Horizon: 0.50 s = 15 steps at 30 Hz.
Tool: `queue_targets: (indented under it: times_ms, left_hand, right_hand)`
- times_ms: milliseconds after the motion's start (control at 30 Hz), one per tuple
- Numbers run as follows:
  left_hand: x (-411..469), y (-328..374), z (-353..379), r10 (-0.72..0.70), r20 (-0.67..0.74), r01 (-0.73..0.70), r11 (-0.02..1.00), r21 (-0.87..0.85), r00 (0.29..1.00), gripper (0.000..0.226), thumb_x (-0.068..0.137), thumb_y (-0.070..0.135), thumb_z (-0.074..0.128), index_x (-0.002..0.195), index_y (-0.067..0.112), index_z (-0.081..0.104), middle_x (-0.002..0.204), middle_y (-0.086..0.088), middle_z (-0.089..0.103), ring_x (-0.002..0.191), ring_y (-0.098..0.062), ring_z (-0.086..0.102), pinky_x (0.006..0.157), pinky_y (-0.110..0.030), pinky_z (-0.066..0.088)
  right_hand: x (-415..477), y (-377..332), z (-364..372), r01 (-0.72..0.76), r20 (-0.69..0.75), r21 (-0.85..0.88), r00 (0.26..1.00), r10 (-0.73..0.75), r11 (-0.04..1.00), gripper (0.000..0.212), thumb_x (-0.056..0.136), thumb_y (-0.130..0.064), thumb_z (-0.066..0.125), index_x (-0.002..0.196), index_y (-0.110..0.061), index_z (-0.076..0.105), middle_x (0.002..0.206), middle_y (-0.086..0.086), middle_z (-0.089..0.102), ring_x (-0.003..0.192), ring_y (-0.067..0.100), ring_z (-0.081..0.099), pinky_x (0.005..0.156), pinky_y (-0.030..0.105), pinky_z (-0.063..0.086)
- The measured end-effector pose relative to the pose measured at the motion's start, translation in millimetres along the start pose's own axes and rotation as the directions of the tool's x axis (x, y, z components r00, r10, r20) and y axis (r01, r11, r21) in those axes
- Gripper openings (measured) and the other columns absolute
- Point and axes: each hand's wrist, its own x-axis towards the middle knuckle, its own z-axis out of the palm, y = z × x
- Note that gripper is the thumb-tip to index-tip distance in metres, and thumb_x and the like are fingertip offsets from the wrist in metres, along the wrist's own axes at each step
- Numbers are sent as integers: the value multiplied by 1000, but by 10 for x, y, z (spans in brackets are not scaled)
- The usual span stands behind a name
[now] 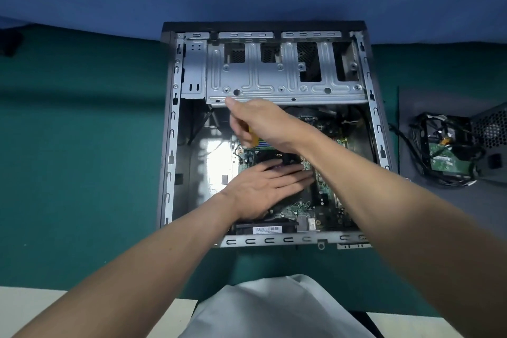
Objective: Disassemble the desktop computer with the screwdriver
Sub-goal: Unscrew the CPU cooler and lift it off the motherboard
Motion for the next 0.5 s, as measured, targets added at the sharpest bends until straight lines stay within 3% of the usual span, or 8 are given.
queue_targets:
  times_ms: [67, 100, 167, 200, 267, 333, 433, 500]
  left_hand:
    - [-4, 0, 9, -15, 13, 14, 999, 42, 1000, 66, 86, 18, 13, 147, 23, -11, 160, 8, 5, 148, -13, 0, 118, -34, -8]
    - [-7, 0, 7, -23, 15, 22, 998, 57, 1000, 65, 89, 18, 15, 151, 23, -4, 160, 8, 8, 148, -13, 1, 119, -35, -7]
    - [-5, 7, -4, -10, 1, 10, 997, 79, 1000, 60, 94, 19, 24, 153, 21, 15, 159, 5, 21, 147, -15, 12, 120, -37, -3]
    - [-11, 12, -26, 2, -18, -1, 998, 68, 1000, 59, 92, 19, 26, 151, 19, 25, 155, 2, 30, 145, -17, 22, 120, -37, 1]
    - [-22, 16, -67, 26, -59, -23, 999, 42, 998, 62, 87, 19, 26, 148, 16, 34, 151, -2, 39, 141, -19, 31, 118, -37, 7]
    - [-22, -1, -35, 27, -45, -24, 997, 70, 999, 64, 89, 18, 24, 153, 17, 16, 158, 0, 24, 146, -18, 17, 120, -37, 1]
    - [-10, -6, 18, 0, -45, 3, 997, 75, 999, 66, 93, 15, 23, 153, 20, -4, 161, 4, 1, 148, -14, -3, 120, -38, 1]
    - [-24, 12, 33, -8, -45, 10, 998, 60, 999, 68, 92, 15, 22, 153, 21, -7, 162, 6, -1, 148, -13, -4, 120, -36, 1]
  right_hand:
    - [8, 12, 34, 33, -226, -182, 971, -74, 983, 46, 103, -38, 36, 68, -15, 55, 56, 1, 54, 54, 19, 55, 64, 34, 49]
    - [10, 41, 62, 46, -356, -147, 929, -96, 988, 42, 102, -36, 41, 67, -16, 54, 54, -2, 52, 52, 18, 53, 62, 37, 48]
    - [-4, 118, 124, 122, -516, 113, 855, -47, 986, 43, 97, -34, 52, 59, -18, 48, 49, -5, 42, 44, 14, 40, 50, 30, 38]
    - [-16, 149, 150, 177, -525, 270, 851, -10, 947, 46, 95, -35, 56, 55, -19, 43, 47, -5, 36, 40, 12, 33, 44, 24, 33]
    - [-49, 193, 175, 248, -462, 503, 887, 15, 828, 54, 93, -41, 56, 49, -19, 34, 43, -4, 27, 36, 12, 23, 36, 20, 23]
    - [-61, 213, 101, 216, -307, 557, 951, -43, 802, 59, 91, -47, 52, 45, -17, 31, 39, -3, 23, 34, 15, 19, 38, 20, 19]
    - [-7, 139, -25, 55, 72, 368, 994, -87, 928, 65, 95, -48, 46, 40, -17, 31, 36, -1, 23, 38, 16, 15, 43, 22, 20]
    - [52, 63, -35, 8, 75, 260, 997, -29, 966, 64, 100, -43, 41, 44, -14, 31, 38, 1, 23, 38, 16, 18, 44, 24, 22]
